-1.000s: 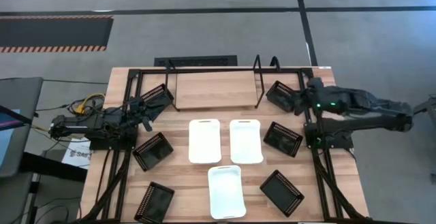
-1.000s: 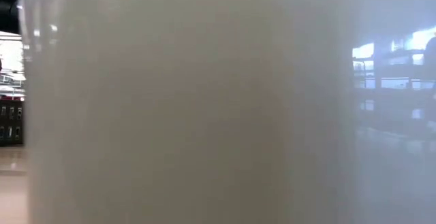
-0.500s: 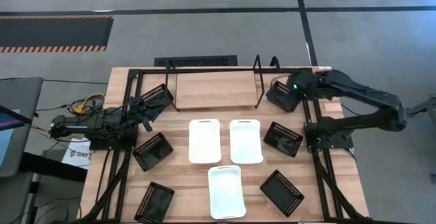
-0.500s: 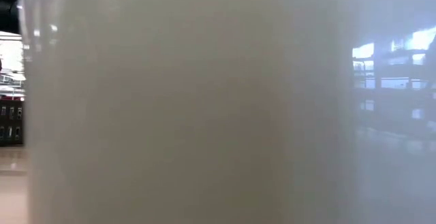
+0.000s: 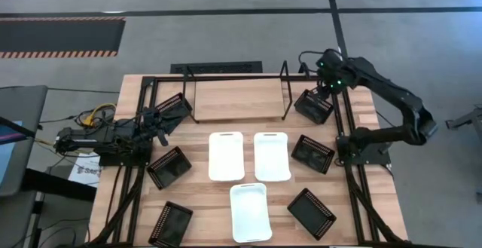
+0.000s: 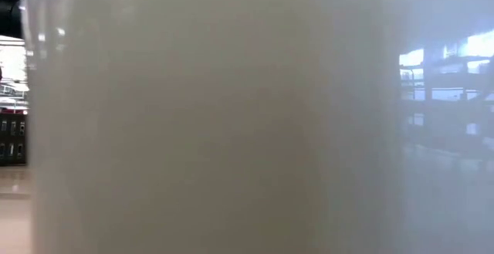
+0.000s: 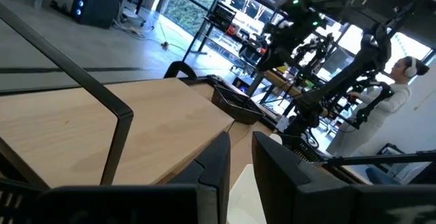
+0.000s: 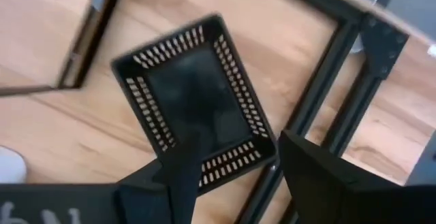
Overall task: Stack baskets on shelf by color
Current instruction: Put the black bin on the shelf
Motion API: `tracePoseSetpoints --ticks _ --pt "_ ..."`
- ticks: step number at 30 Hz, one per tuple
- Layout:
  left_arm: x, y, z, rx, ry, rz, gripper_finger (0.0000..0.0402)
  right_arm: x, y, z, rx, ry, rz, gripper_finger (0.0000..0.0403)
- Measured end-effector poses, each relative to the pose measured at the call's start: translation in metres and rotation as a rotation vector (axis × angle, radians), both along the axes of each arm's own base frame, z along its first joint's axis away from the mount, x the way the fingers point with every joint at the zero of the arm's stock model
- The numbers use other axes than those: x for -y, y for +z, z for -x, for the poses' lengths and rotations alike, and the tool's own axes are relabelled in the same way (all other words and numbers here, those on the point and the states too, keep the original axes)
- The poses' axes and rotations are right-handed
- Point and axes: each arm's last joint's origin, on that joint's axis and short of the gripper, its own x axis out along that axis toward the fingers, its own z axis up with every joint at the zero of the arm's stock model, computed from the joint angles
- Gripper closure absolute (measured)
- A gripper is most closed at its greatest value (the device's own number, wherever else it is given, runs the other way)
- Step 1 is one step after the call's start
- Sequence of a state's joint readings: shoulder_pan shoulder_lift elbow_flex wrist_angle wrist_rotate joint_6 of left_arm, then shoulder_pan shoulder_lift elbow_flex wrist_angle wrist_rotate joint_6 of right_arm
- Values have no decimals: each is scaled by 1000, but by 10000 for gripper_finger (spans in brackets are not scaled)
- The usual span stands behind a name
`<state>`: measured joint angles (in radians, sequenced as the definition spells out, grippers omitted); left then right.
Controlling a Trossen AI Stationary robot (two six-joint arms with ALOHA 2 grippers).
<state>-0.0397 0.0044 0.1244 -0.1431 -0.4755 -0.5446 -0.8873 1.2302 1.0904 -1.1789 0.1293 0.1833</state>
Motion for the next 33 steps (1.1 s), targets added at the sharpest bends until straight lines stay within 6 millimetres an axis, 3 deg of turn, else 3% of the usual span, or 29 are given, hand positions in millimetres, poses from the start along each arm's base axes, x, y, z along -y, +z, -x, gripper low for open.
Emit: tracePoseSetpoints --ticks 7,17,33 --pt "0 0 0 1 0 1 352 21 -42 -7 -69 41 -97 186" --pt "0 0 0 1 -1 1 352 44 -76 -14 -133 82 -176 192" --pt "0 0 0 5 1 12 352 65 -100 -10 -180 104 -198 193"
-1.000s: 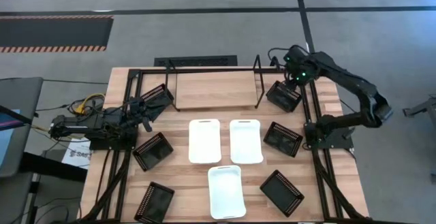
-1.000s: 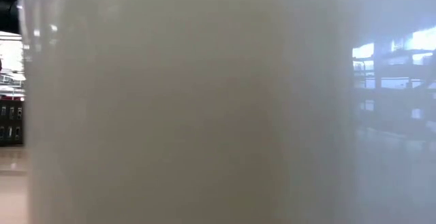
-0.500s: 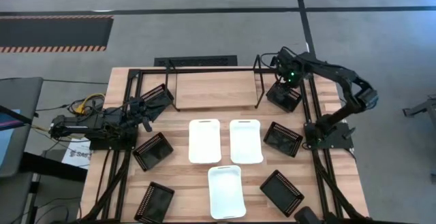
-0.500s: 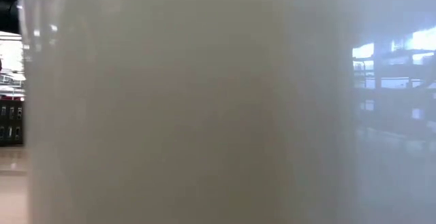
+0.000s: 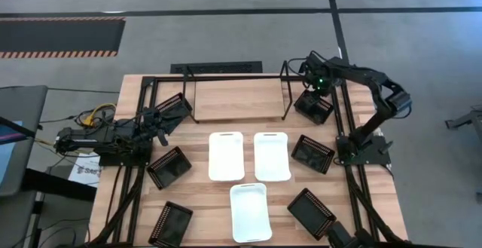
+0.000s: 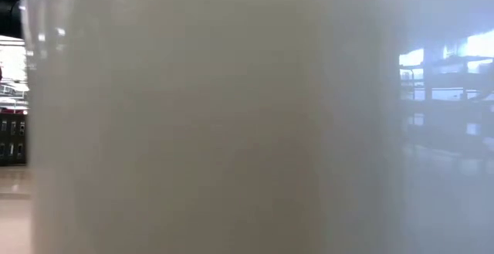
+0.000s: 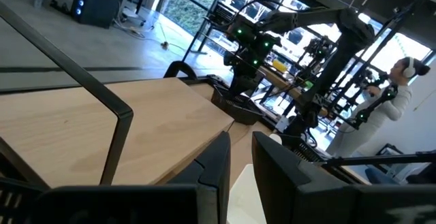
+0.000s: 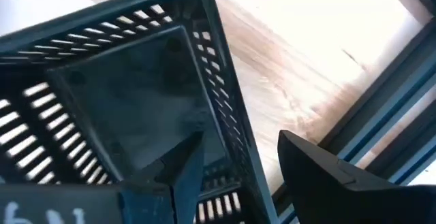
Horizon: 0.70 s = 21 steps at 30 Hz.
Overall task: Stack baskets on shelf by color
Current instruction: Put the black bin on the shelf
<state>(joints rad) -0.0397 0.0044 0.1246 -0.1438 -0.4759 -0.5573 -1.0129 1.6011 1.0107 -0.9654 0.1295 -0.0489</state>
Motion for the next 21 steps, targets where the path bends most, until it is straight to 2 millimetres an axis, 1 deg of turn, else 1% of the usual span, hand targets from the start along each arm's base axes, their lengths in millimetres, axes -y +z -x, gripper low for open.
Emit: tracePoseSetpoints --ticks 6,10,12,14,18,19,21 --pt "0 0 0 4 0 12 352 3 -10 -2 -23 7 -32 197" --pt "0 0 0 4 0 13 352 3 -17 -3 -42 11 -61 218" --pt "0 0 0 4 1 13 352 3 -21 -3 -55 11 -83 244" --pt "0 0 0 4 1 14 352 2 -24 -4 -68 14 -102 280" --pt "0 0 0 4 1 14 352 2 -26 -5 -74 16 -114 377" --pt "0 0 0 5 1 14 352 2 -26 -5 -73 15 -112 387" --pt "0 0 0 7 2 19 352 1 -22 -4 -67 6 -101 388"
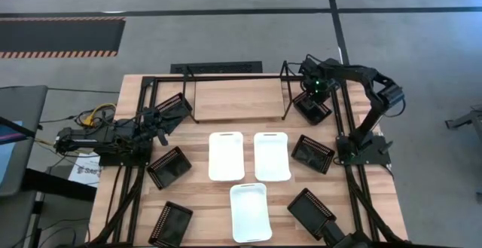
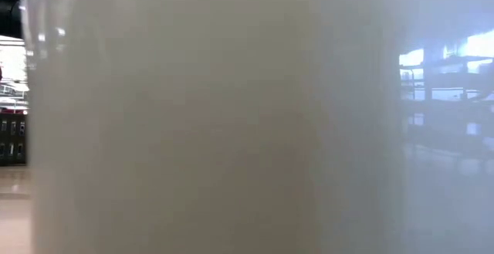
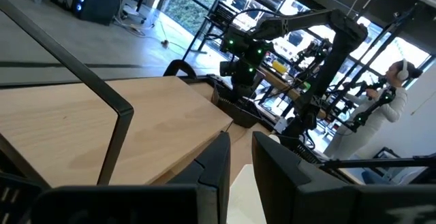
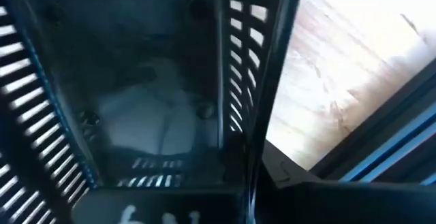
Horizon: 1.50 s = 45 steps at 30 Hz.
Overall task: Stack baskets on shelf by color
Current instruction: Put the black bin on the shelf
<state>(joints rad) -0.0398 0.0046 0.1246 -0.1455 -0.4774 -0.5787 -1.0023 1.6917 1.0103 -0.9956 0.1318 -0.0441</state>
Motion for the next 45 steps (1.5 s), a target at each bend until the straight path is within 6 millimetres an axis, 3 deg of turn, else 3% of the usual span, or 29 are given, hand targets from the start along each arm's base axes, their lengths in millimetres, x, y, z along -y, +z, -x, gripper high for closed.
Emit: tracePoseSetpoints --ticks 4,8,14,18,24,29,32,36,40,45 --pt "0 0 0 1 1 2 352 -6 18 3 28 -14 47 395" --pt "0 0 0 1 1 2 352 -18 54 6 64 -20 121 396" --pt "0 0 0 1 1 2 352 -40 123 15 185 -68 329 397" --pt "0 0 0 1 1 2 352 -64 181 24 301 -120 521 398" --pt "0 0 0 1 1 2 352 -115 271 39 686 -210 781 398" --pt "0 0 0 1 1 2 352 -151 320 33 1073 -144 829 398" --pt "0 0 0 1 1 2 352 -162 332 15 1250 -60 801 398" --pt "0 0 0 1 1 2 352 -168 331 -27 1323 41 725 398" --pt "0 0 0 1 1 2 352 -168 308 -80 1253 94 635 398" --pt "0 0 0 1 1 2 352 -154 265 -140 1116 13 543 398"
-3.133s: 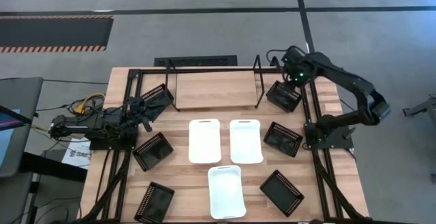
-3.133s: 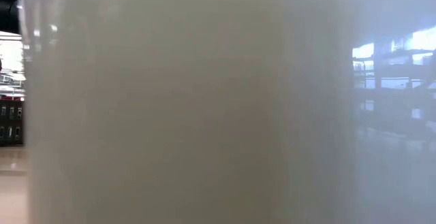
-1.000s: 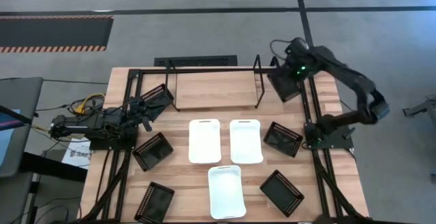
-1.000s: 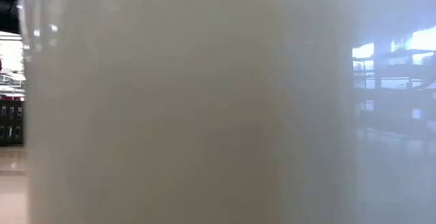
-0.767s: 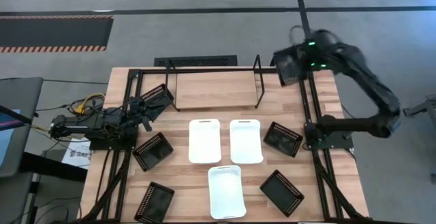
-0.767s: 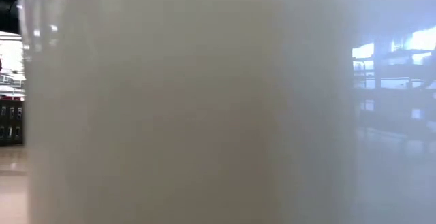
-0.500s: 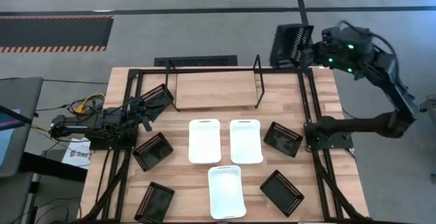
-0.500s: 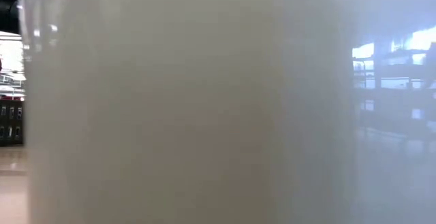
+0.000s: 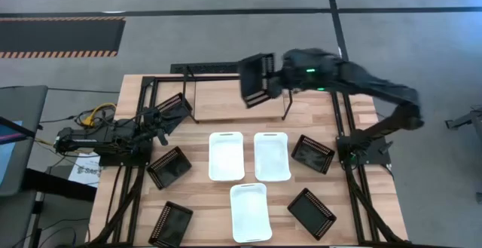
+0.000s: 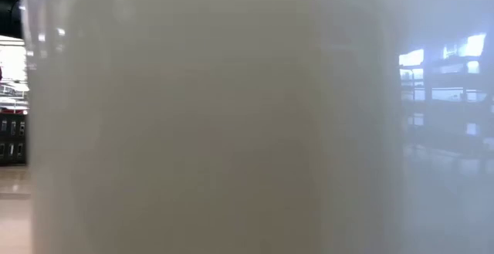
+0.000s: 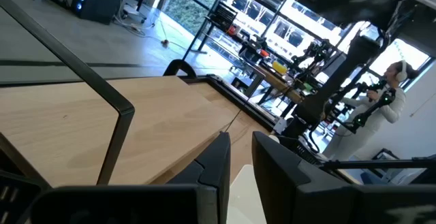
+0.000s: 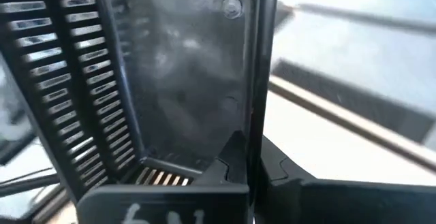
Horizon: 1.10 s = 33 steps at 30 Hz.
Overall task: Stack baskets on shelf by color
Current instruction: Put the black bin on the shelf
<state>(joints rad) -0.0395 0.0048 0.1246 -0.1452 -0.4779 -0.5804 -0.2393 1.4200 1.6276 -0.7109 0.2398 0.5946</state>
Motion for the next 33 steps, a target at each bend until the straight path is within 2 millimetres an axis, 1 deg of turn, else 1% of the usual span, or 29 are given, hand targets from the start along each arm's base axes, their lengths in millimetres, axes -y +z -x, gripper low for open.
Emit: tracePoseSetpoints --ticks 2,5,8,11,13,15,18,22,30,33 --pt "0 0 0 0 0 0 352 9 -20 -20 -44 -55 -58 398" --pt "0 0 0 -5 0 0 352 24 -50 -46 -90 -143 -154 398" --pt "0 -2 0 -23 0 2 352 39 -81 -63 -146 -239 -266 398" --pt "0 -4 0 -42 -3 11 352 51 -111 -72 -238 -278 -391 398" --pt "0 -5 0 -52 -16 13 352 56 -129 -73 -324 -307 -451 398" --pt "1 -6 0 -57 -26 15 352 57 -141 -71 -410 -325 -497 398" --pt "1 -6 0 -60 -27 15 352 59 -151 -70 -471 -351 -538 398" --pt "1 -6 0 -60 -27 15 352 68 -152 -66 -476 -354 -572 398" --pt "1 -6 0 -60 -26 15 352 94 -153 -52 -495 -392 -569 398" --pt "1 -6 0 -60 -26 15 352 102 -158 -46 -501 -416 -578 398"
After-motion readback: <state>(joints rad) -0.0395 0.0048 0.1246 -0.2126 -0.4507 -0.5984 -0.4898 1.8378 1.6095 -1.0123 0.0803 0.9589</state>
